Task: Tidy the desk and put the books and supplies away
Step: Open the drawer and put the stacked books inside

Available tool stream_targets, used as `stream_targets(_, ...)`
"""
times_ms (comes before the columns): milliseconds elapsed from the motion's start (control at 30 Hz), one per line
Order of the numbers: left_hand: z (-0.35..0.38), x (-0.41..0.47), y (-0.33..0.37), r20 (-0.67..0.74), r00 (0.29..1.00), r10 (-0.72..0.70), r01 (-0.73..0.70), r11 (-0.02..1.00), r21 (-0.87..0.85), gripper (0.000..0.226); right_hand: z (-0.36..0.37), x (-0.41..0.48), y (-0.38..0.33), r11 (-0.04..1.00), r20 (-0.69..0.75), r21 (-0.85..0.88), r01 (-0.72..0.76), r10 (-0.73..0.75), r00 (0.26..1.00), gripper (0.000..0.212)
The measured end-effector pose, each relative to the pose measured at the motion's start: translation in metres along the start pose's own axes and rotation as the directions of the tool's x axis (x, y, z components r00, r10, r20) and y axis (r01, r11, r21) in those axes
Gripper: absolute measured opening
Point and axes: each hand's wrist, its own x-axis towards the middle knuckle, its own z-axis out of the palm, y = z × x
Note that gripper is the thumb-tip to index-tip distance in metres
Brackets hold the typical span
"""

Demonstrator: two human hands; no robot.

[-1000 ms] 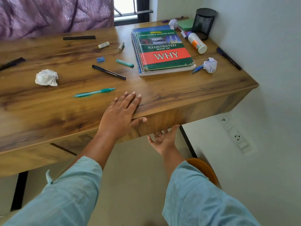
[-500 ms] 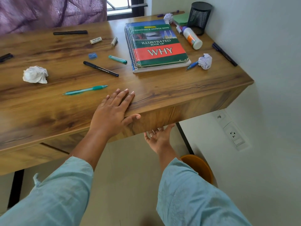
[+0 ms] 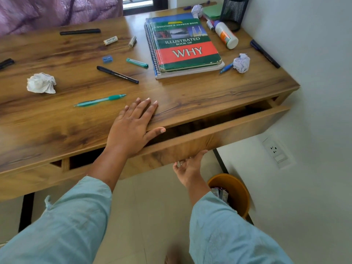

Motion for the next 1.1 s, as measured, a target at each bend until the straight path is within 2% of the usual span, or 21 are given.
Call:
stream_targets(100,-0.001,-0.003,0.001,0.023,1.000,0.003,-0.003,1.000,-0.022,0.084,-0.024,-0.020,0.000,0.999,-0.065,-0.023,-0.024,0.022,0.998,0.086)
stream_targets(200,-0.002,-0.002,0.003,0.052,0.998,-0.029,0.033,0.997,-0.067,0.080,-0.041,-0.042,-0.012,0.984,-0.123,-0.177,-0.014,-0.008,0.992,0.066)
stream_targets(233,-0.003,-0.003,0.006,0.065,0.996,-0.060,0.065,0.995,-0.081,0.077,-0.044,-0.051,-0.018,0.955,-0.147,-0.293,0.035,-0.081,0.986,0.057)
stream_targets(267,-0.003,-0.007,0.012,0.077,0.993,-0.094,0.101,0.991,-0.087,0.076,-0.046,-0.059,-0.024,0.897,-0.175,-0.423,0.130,-0.221,0.959,0.053)
stream_targets(300,-0.001,-0.014,0.021,0.082,0.989,-0.120,0.127,0.988,-0.083,0.076,-0.046,-0.067,-0.032,0.803,-0.190,-0.535,0.262,-0.417,0.889,0.053)
stream_targets(367,0.008,-0.038,0.045,0.075,0.988,-0.132,0.137,0.988,-0.076,0.076,-0.035,-0.089,-0.054,0.496,-0.104,-0.714,0.493,-0.772,0.626,0.055)
stream_targets(400,0.012,-0.052,0.058,0.068,0.990,-0.125,0.131,0.986,-0.100,0.073,-0.028,-0.099,-0.066,0.296,0.000,-0.797,0.527,-0.872,0.490,0.056)
stream_targets(433,0.015,-0.063,0.069,0.064,0.991,-0.119,0.127,0.982,-0.142,0.067,-0.021,-0.107,-0.077,0.077,0.149,-0.865,0.495,-0.904,0.400,0.056)
stream_targets(467,0.018,-0.071,0.075,0.063,0.991,-0.119,0.129,0.974,-0.186,0.062,-0.016,-0.111,-0.085,-0.151,0.316,-0.900,0.408,-0.871,0.375,0.056)
stream_targets(500,0.019,-0.073,0.078,0.073,0.989,-0.125,0.138,0.967,-0.213,0.059,-0.012,-0.111,-0.089,-0.375,0.466,-0.882,0.284,-0.785,0.409,0.054)
stream_targets(533,0.019,-0.073,0.079,0.093,0.987,-0.130,0.148,0.964,-0.220,0.057,-0.010,-0.112,-0.090,-0.557,0.562,-0.813,0.170,-0.673,0.480,0.052)
stream_targets(567,0.018,-0.073,0.078,0.118,0.984,-0.133,0.156,0.964,-0.217,0.057,-0.010,-0.112,-0.090,-0.664,0.600,-0.740,0.106,-0.580,0.551,0.051)
stream_targets(600,0.017,-0.072,0.077,0.141,0.981,-0.132,0.160,0.963,-0.216,0.056,-0.011,-0.115,-0.089,-0.714,0.611,-0.694,0.090,-0.520,0.597,0.051)
stream_targets(800,0.012,-0.087,0.086,0.234,0.966,-0.109,0.167,0.955,-0.246,0.055,-0.012,-0.142,-0.101,-0.823,0.577,-0.566,0.037,-0.364,0.731,0.053)
stream_targets(967,0.006,-0.114,0.104,0.321,0.943,-0.085,0.188,0.934,-0.304,0.054,-0.029,-0.167,-0.101,-0.854,0.560,-0.519,0.028,-0.316,0.766,0.058)
stream_targets(1100,0.004,-0.135,0.119,0.401,0.911,-0.095,0.237,0.917,-0.321,0.054,-0.040,-0.185,-0.104,-0.861,0.496,-0.508,0.015,-0.279,0.822,0.060)
